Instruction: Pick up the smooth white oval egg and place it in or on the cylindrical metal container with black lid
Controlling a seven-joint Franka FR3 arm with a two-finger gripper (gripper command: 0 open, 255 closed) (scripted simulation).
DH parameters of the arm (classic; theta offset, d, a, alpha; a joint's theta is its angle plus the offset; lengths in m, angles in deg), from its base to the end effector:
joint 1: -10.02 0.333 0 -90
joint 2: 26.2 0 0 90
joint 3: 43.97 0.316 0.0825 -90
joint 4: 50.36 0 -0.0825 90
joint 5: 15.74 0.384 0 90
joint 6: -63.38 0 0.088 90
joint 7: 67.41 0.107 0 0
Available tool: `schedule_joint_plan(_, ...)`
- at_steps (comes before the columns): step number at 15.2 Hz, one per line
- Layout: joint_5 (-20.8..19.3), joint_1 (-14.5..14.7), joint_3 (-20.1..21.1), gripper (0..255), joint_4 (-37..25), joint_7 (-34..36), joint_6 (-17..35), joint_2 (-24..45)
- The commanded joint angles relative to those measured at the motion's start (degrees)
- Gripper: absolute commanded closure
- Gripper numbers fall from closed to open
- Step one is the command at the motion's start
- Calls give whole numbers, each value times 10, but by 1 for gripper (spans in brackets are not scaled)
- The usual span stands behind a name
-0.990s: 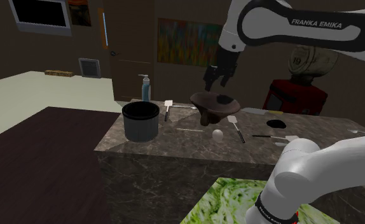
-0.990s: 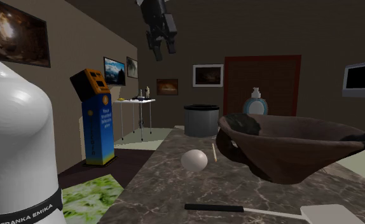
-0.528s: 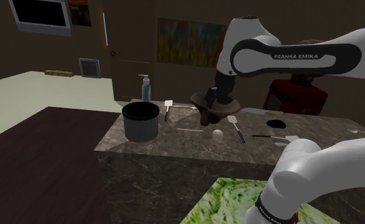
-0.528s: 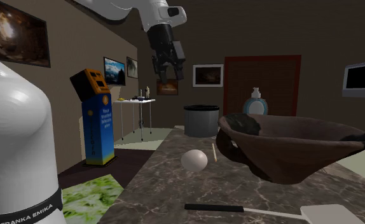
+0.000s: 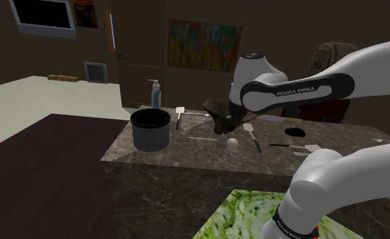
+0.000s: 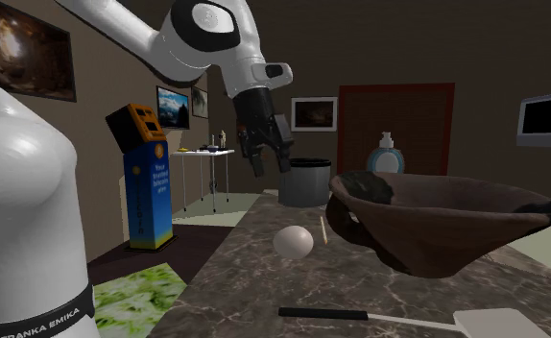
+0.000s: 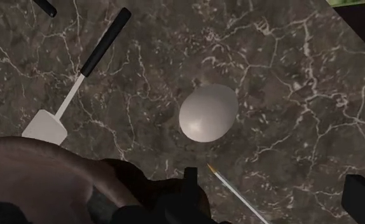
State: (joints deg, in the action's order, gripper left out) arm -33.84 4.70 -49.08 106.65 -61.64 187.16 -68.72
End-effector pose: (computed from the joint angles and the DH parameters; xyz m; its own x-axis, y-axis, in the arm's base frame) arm 0.3288 -0.0721 0.4463 0.9819 -0.0899 0.1665 -0.1242 -0.9700 0.2091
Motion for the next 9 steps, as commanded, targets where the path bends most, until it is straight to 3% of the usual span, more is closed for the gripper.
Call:
schedule_joint_plan(1, -23, -14, -10, 0, 17, -5, 38, 22)
schedule_joint_plan(6, -89, -56, -26, 0, 57, 0, 140, 90)
schedule_joint_plan(9, -102, -65, -30, 0, 63, 7, 173, 116)
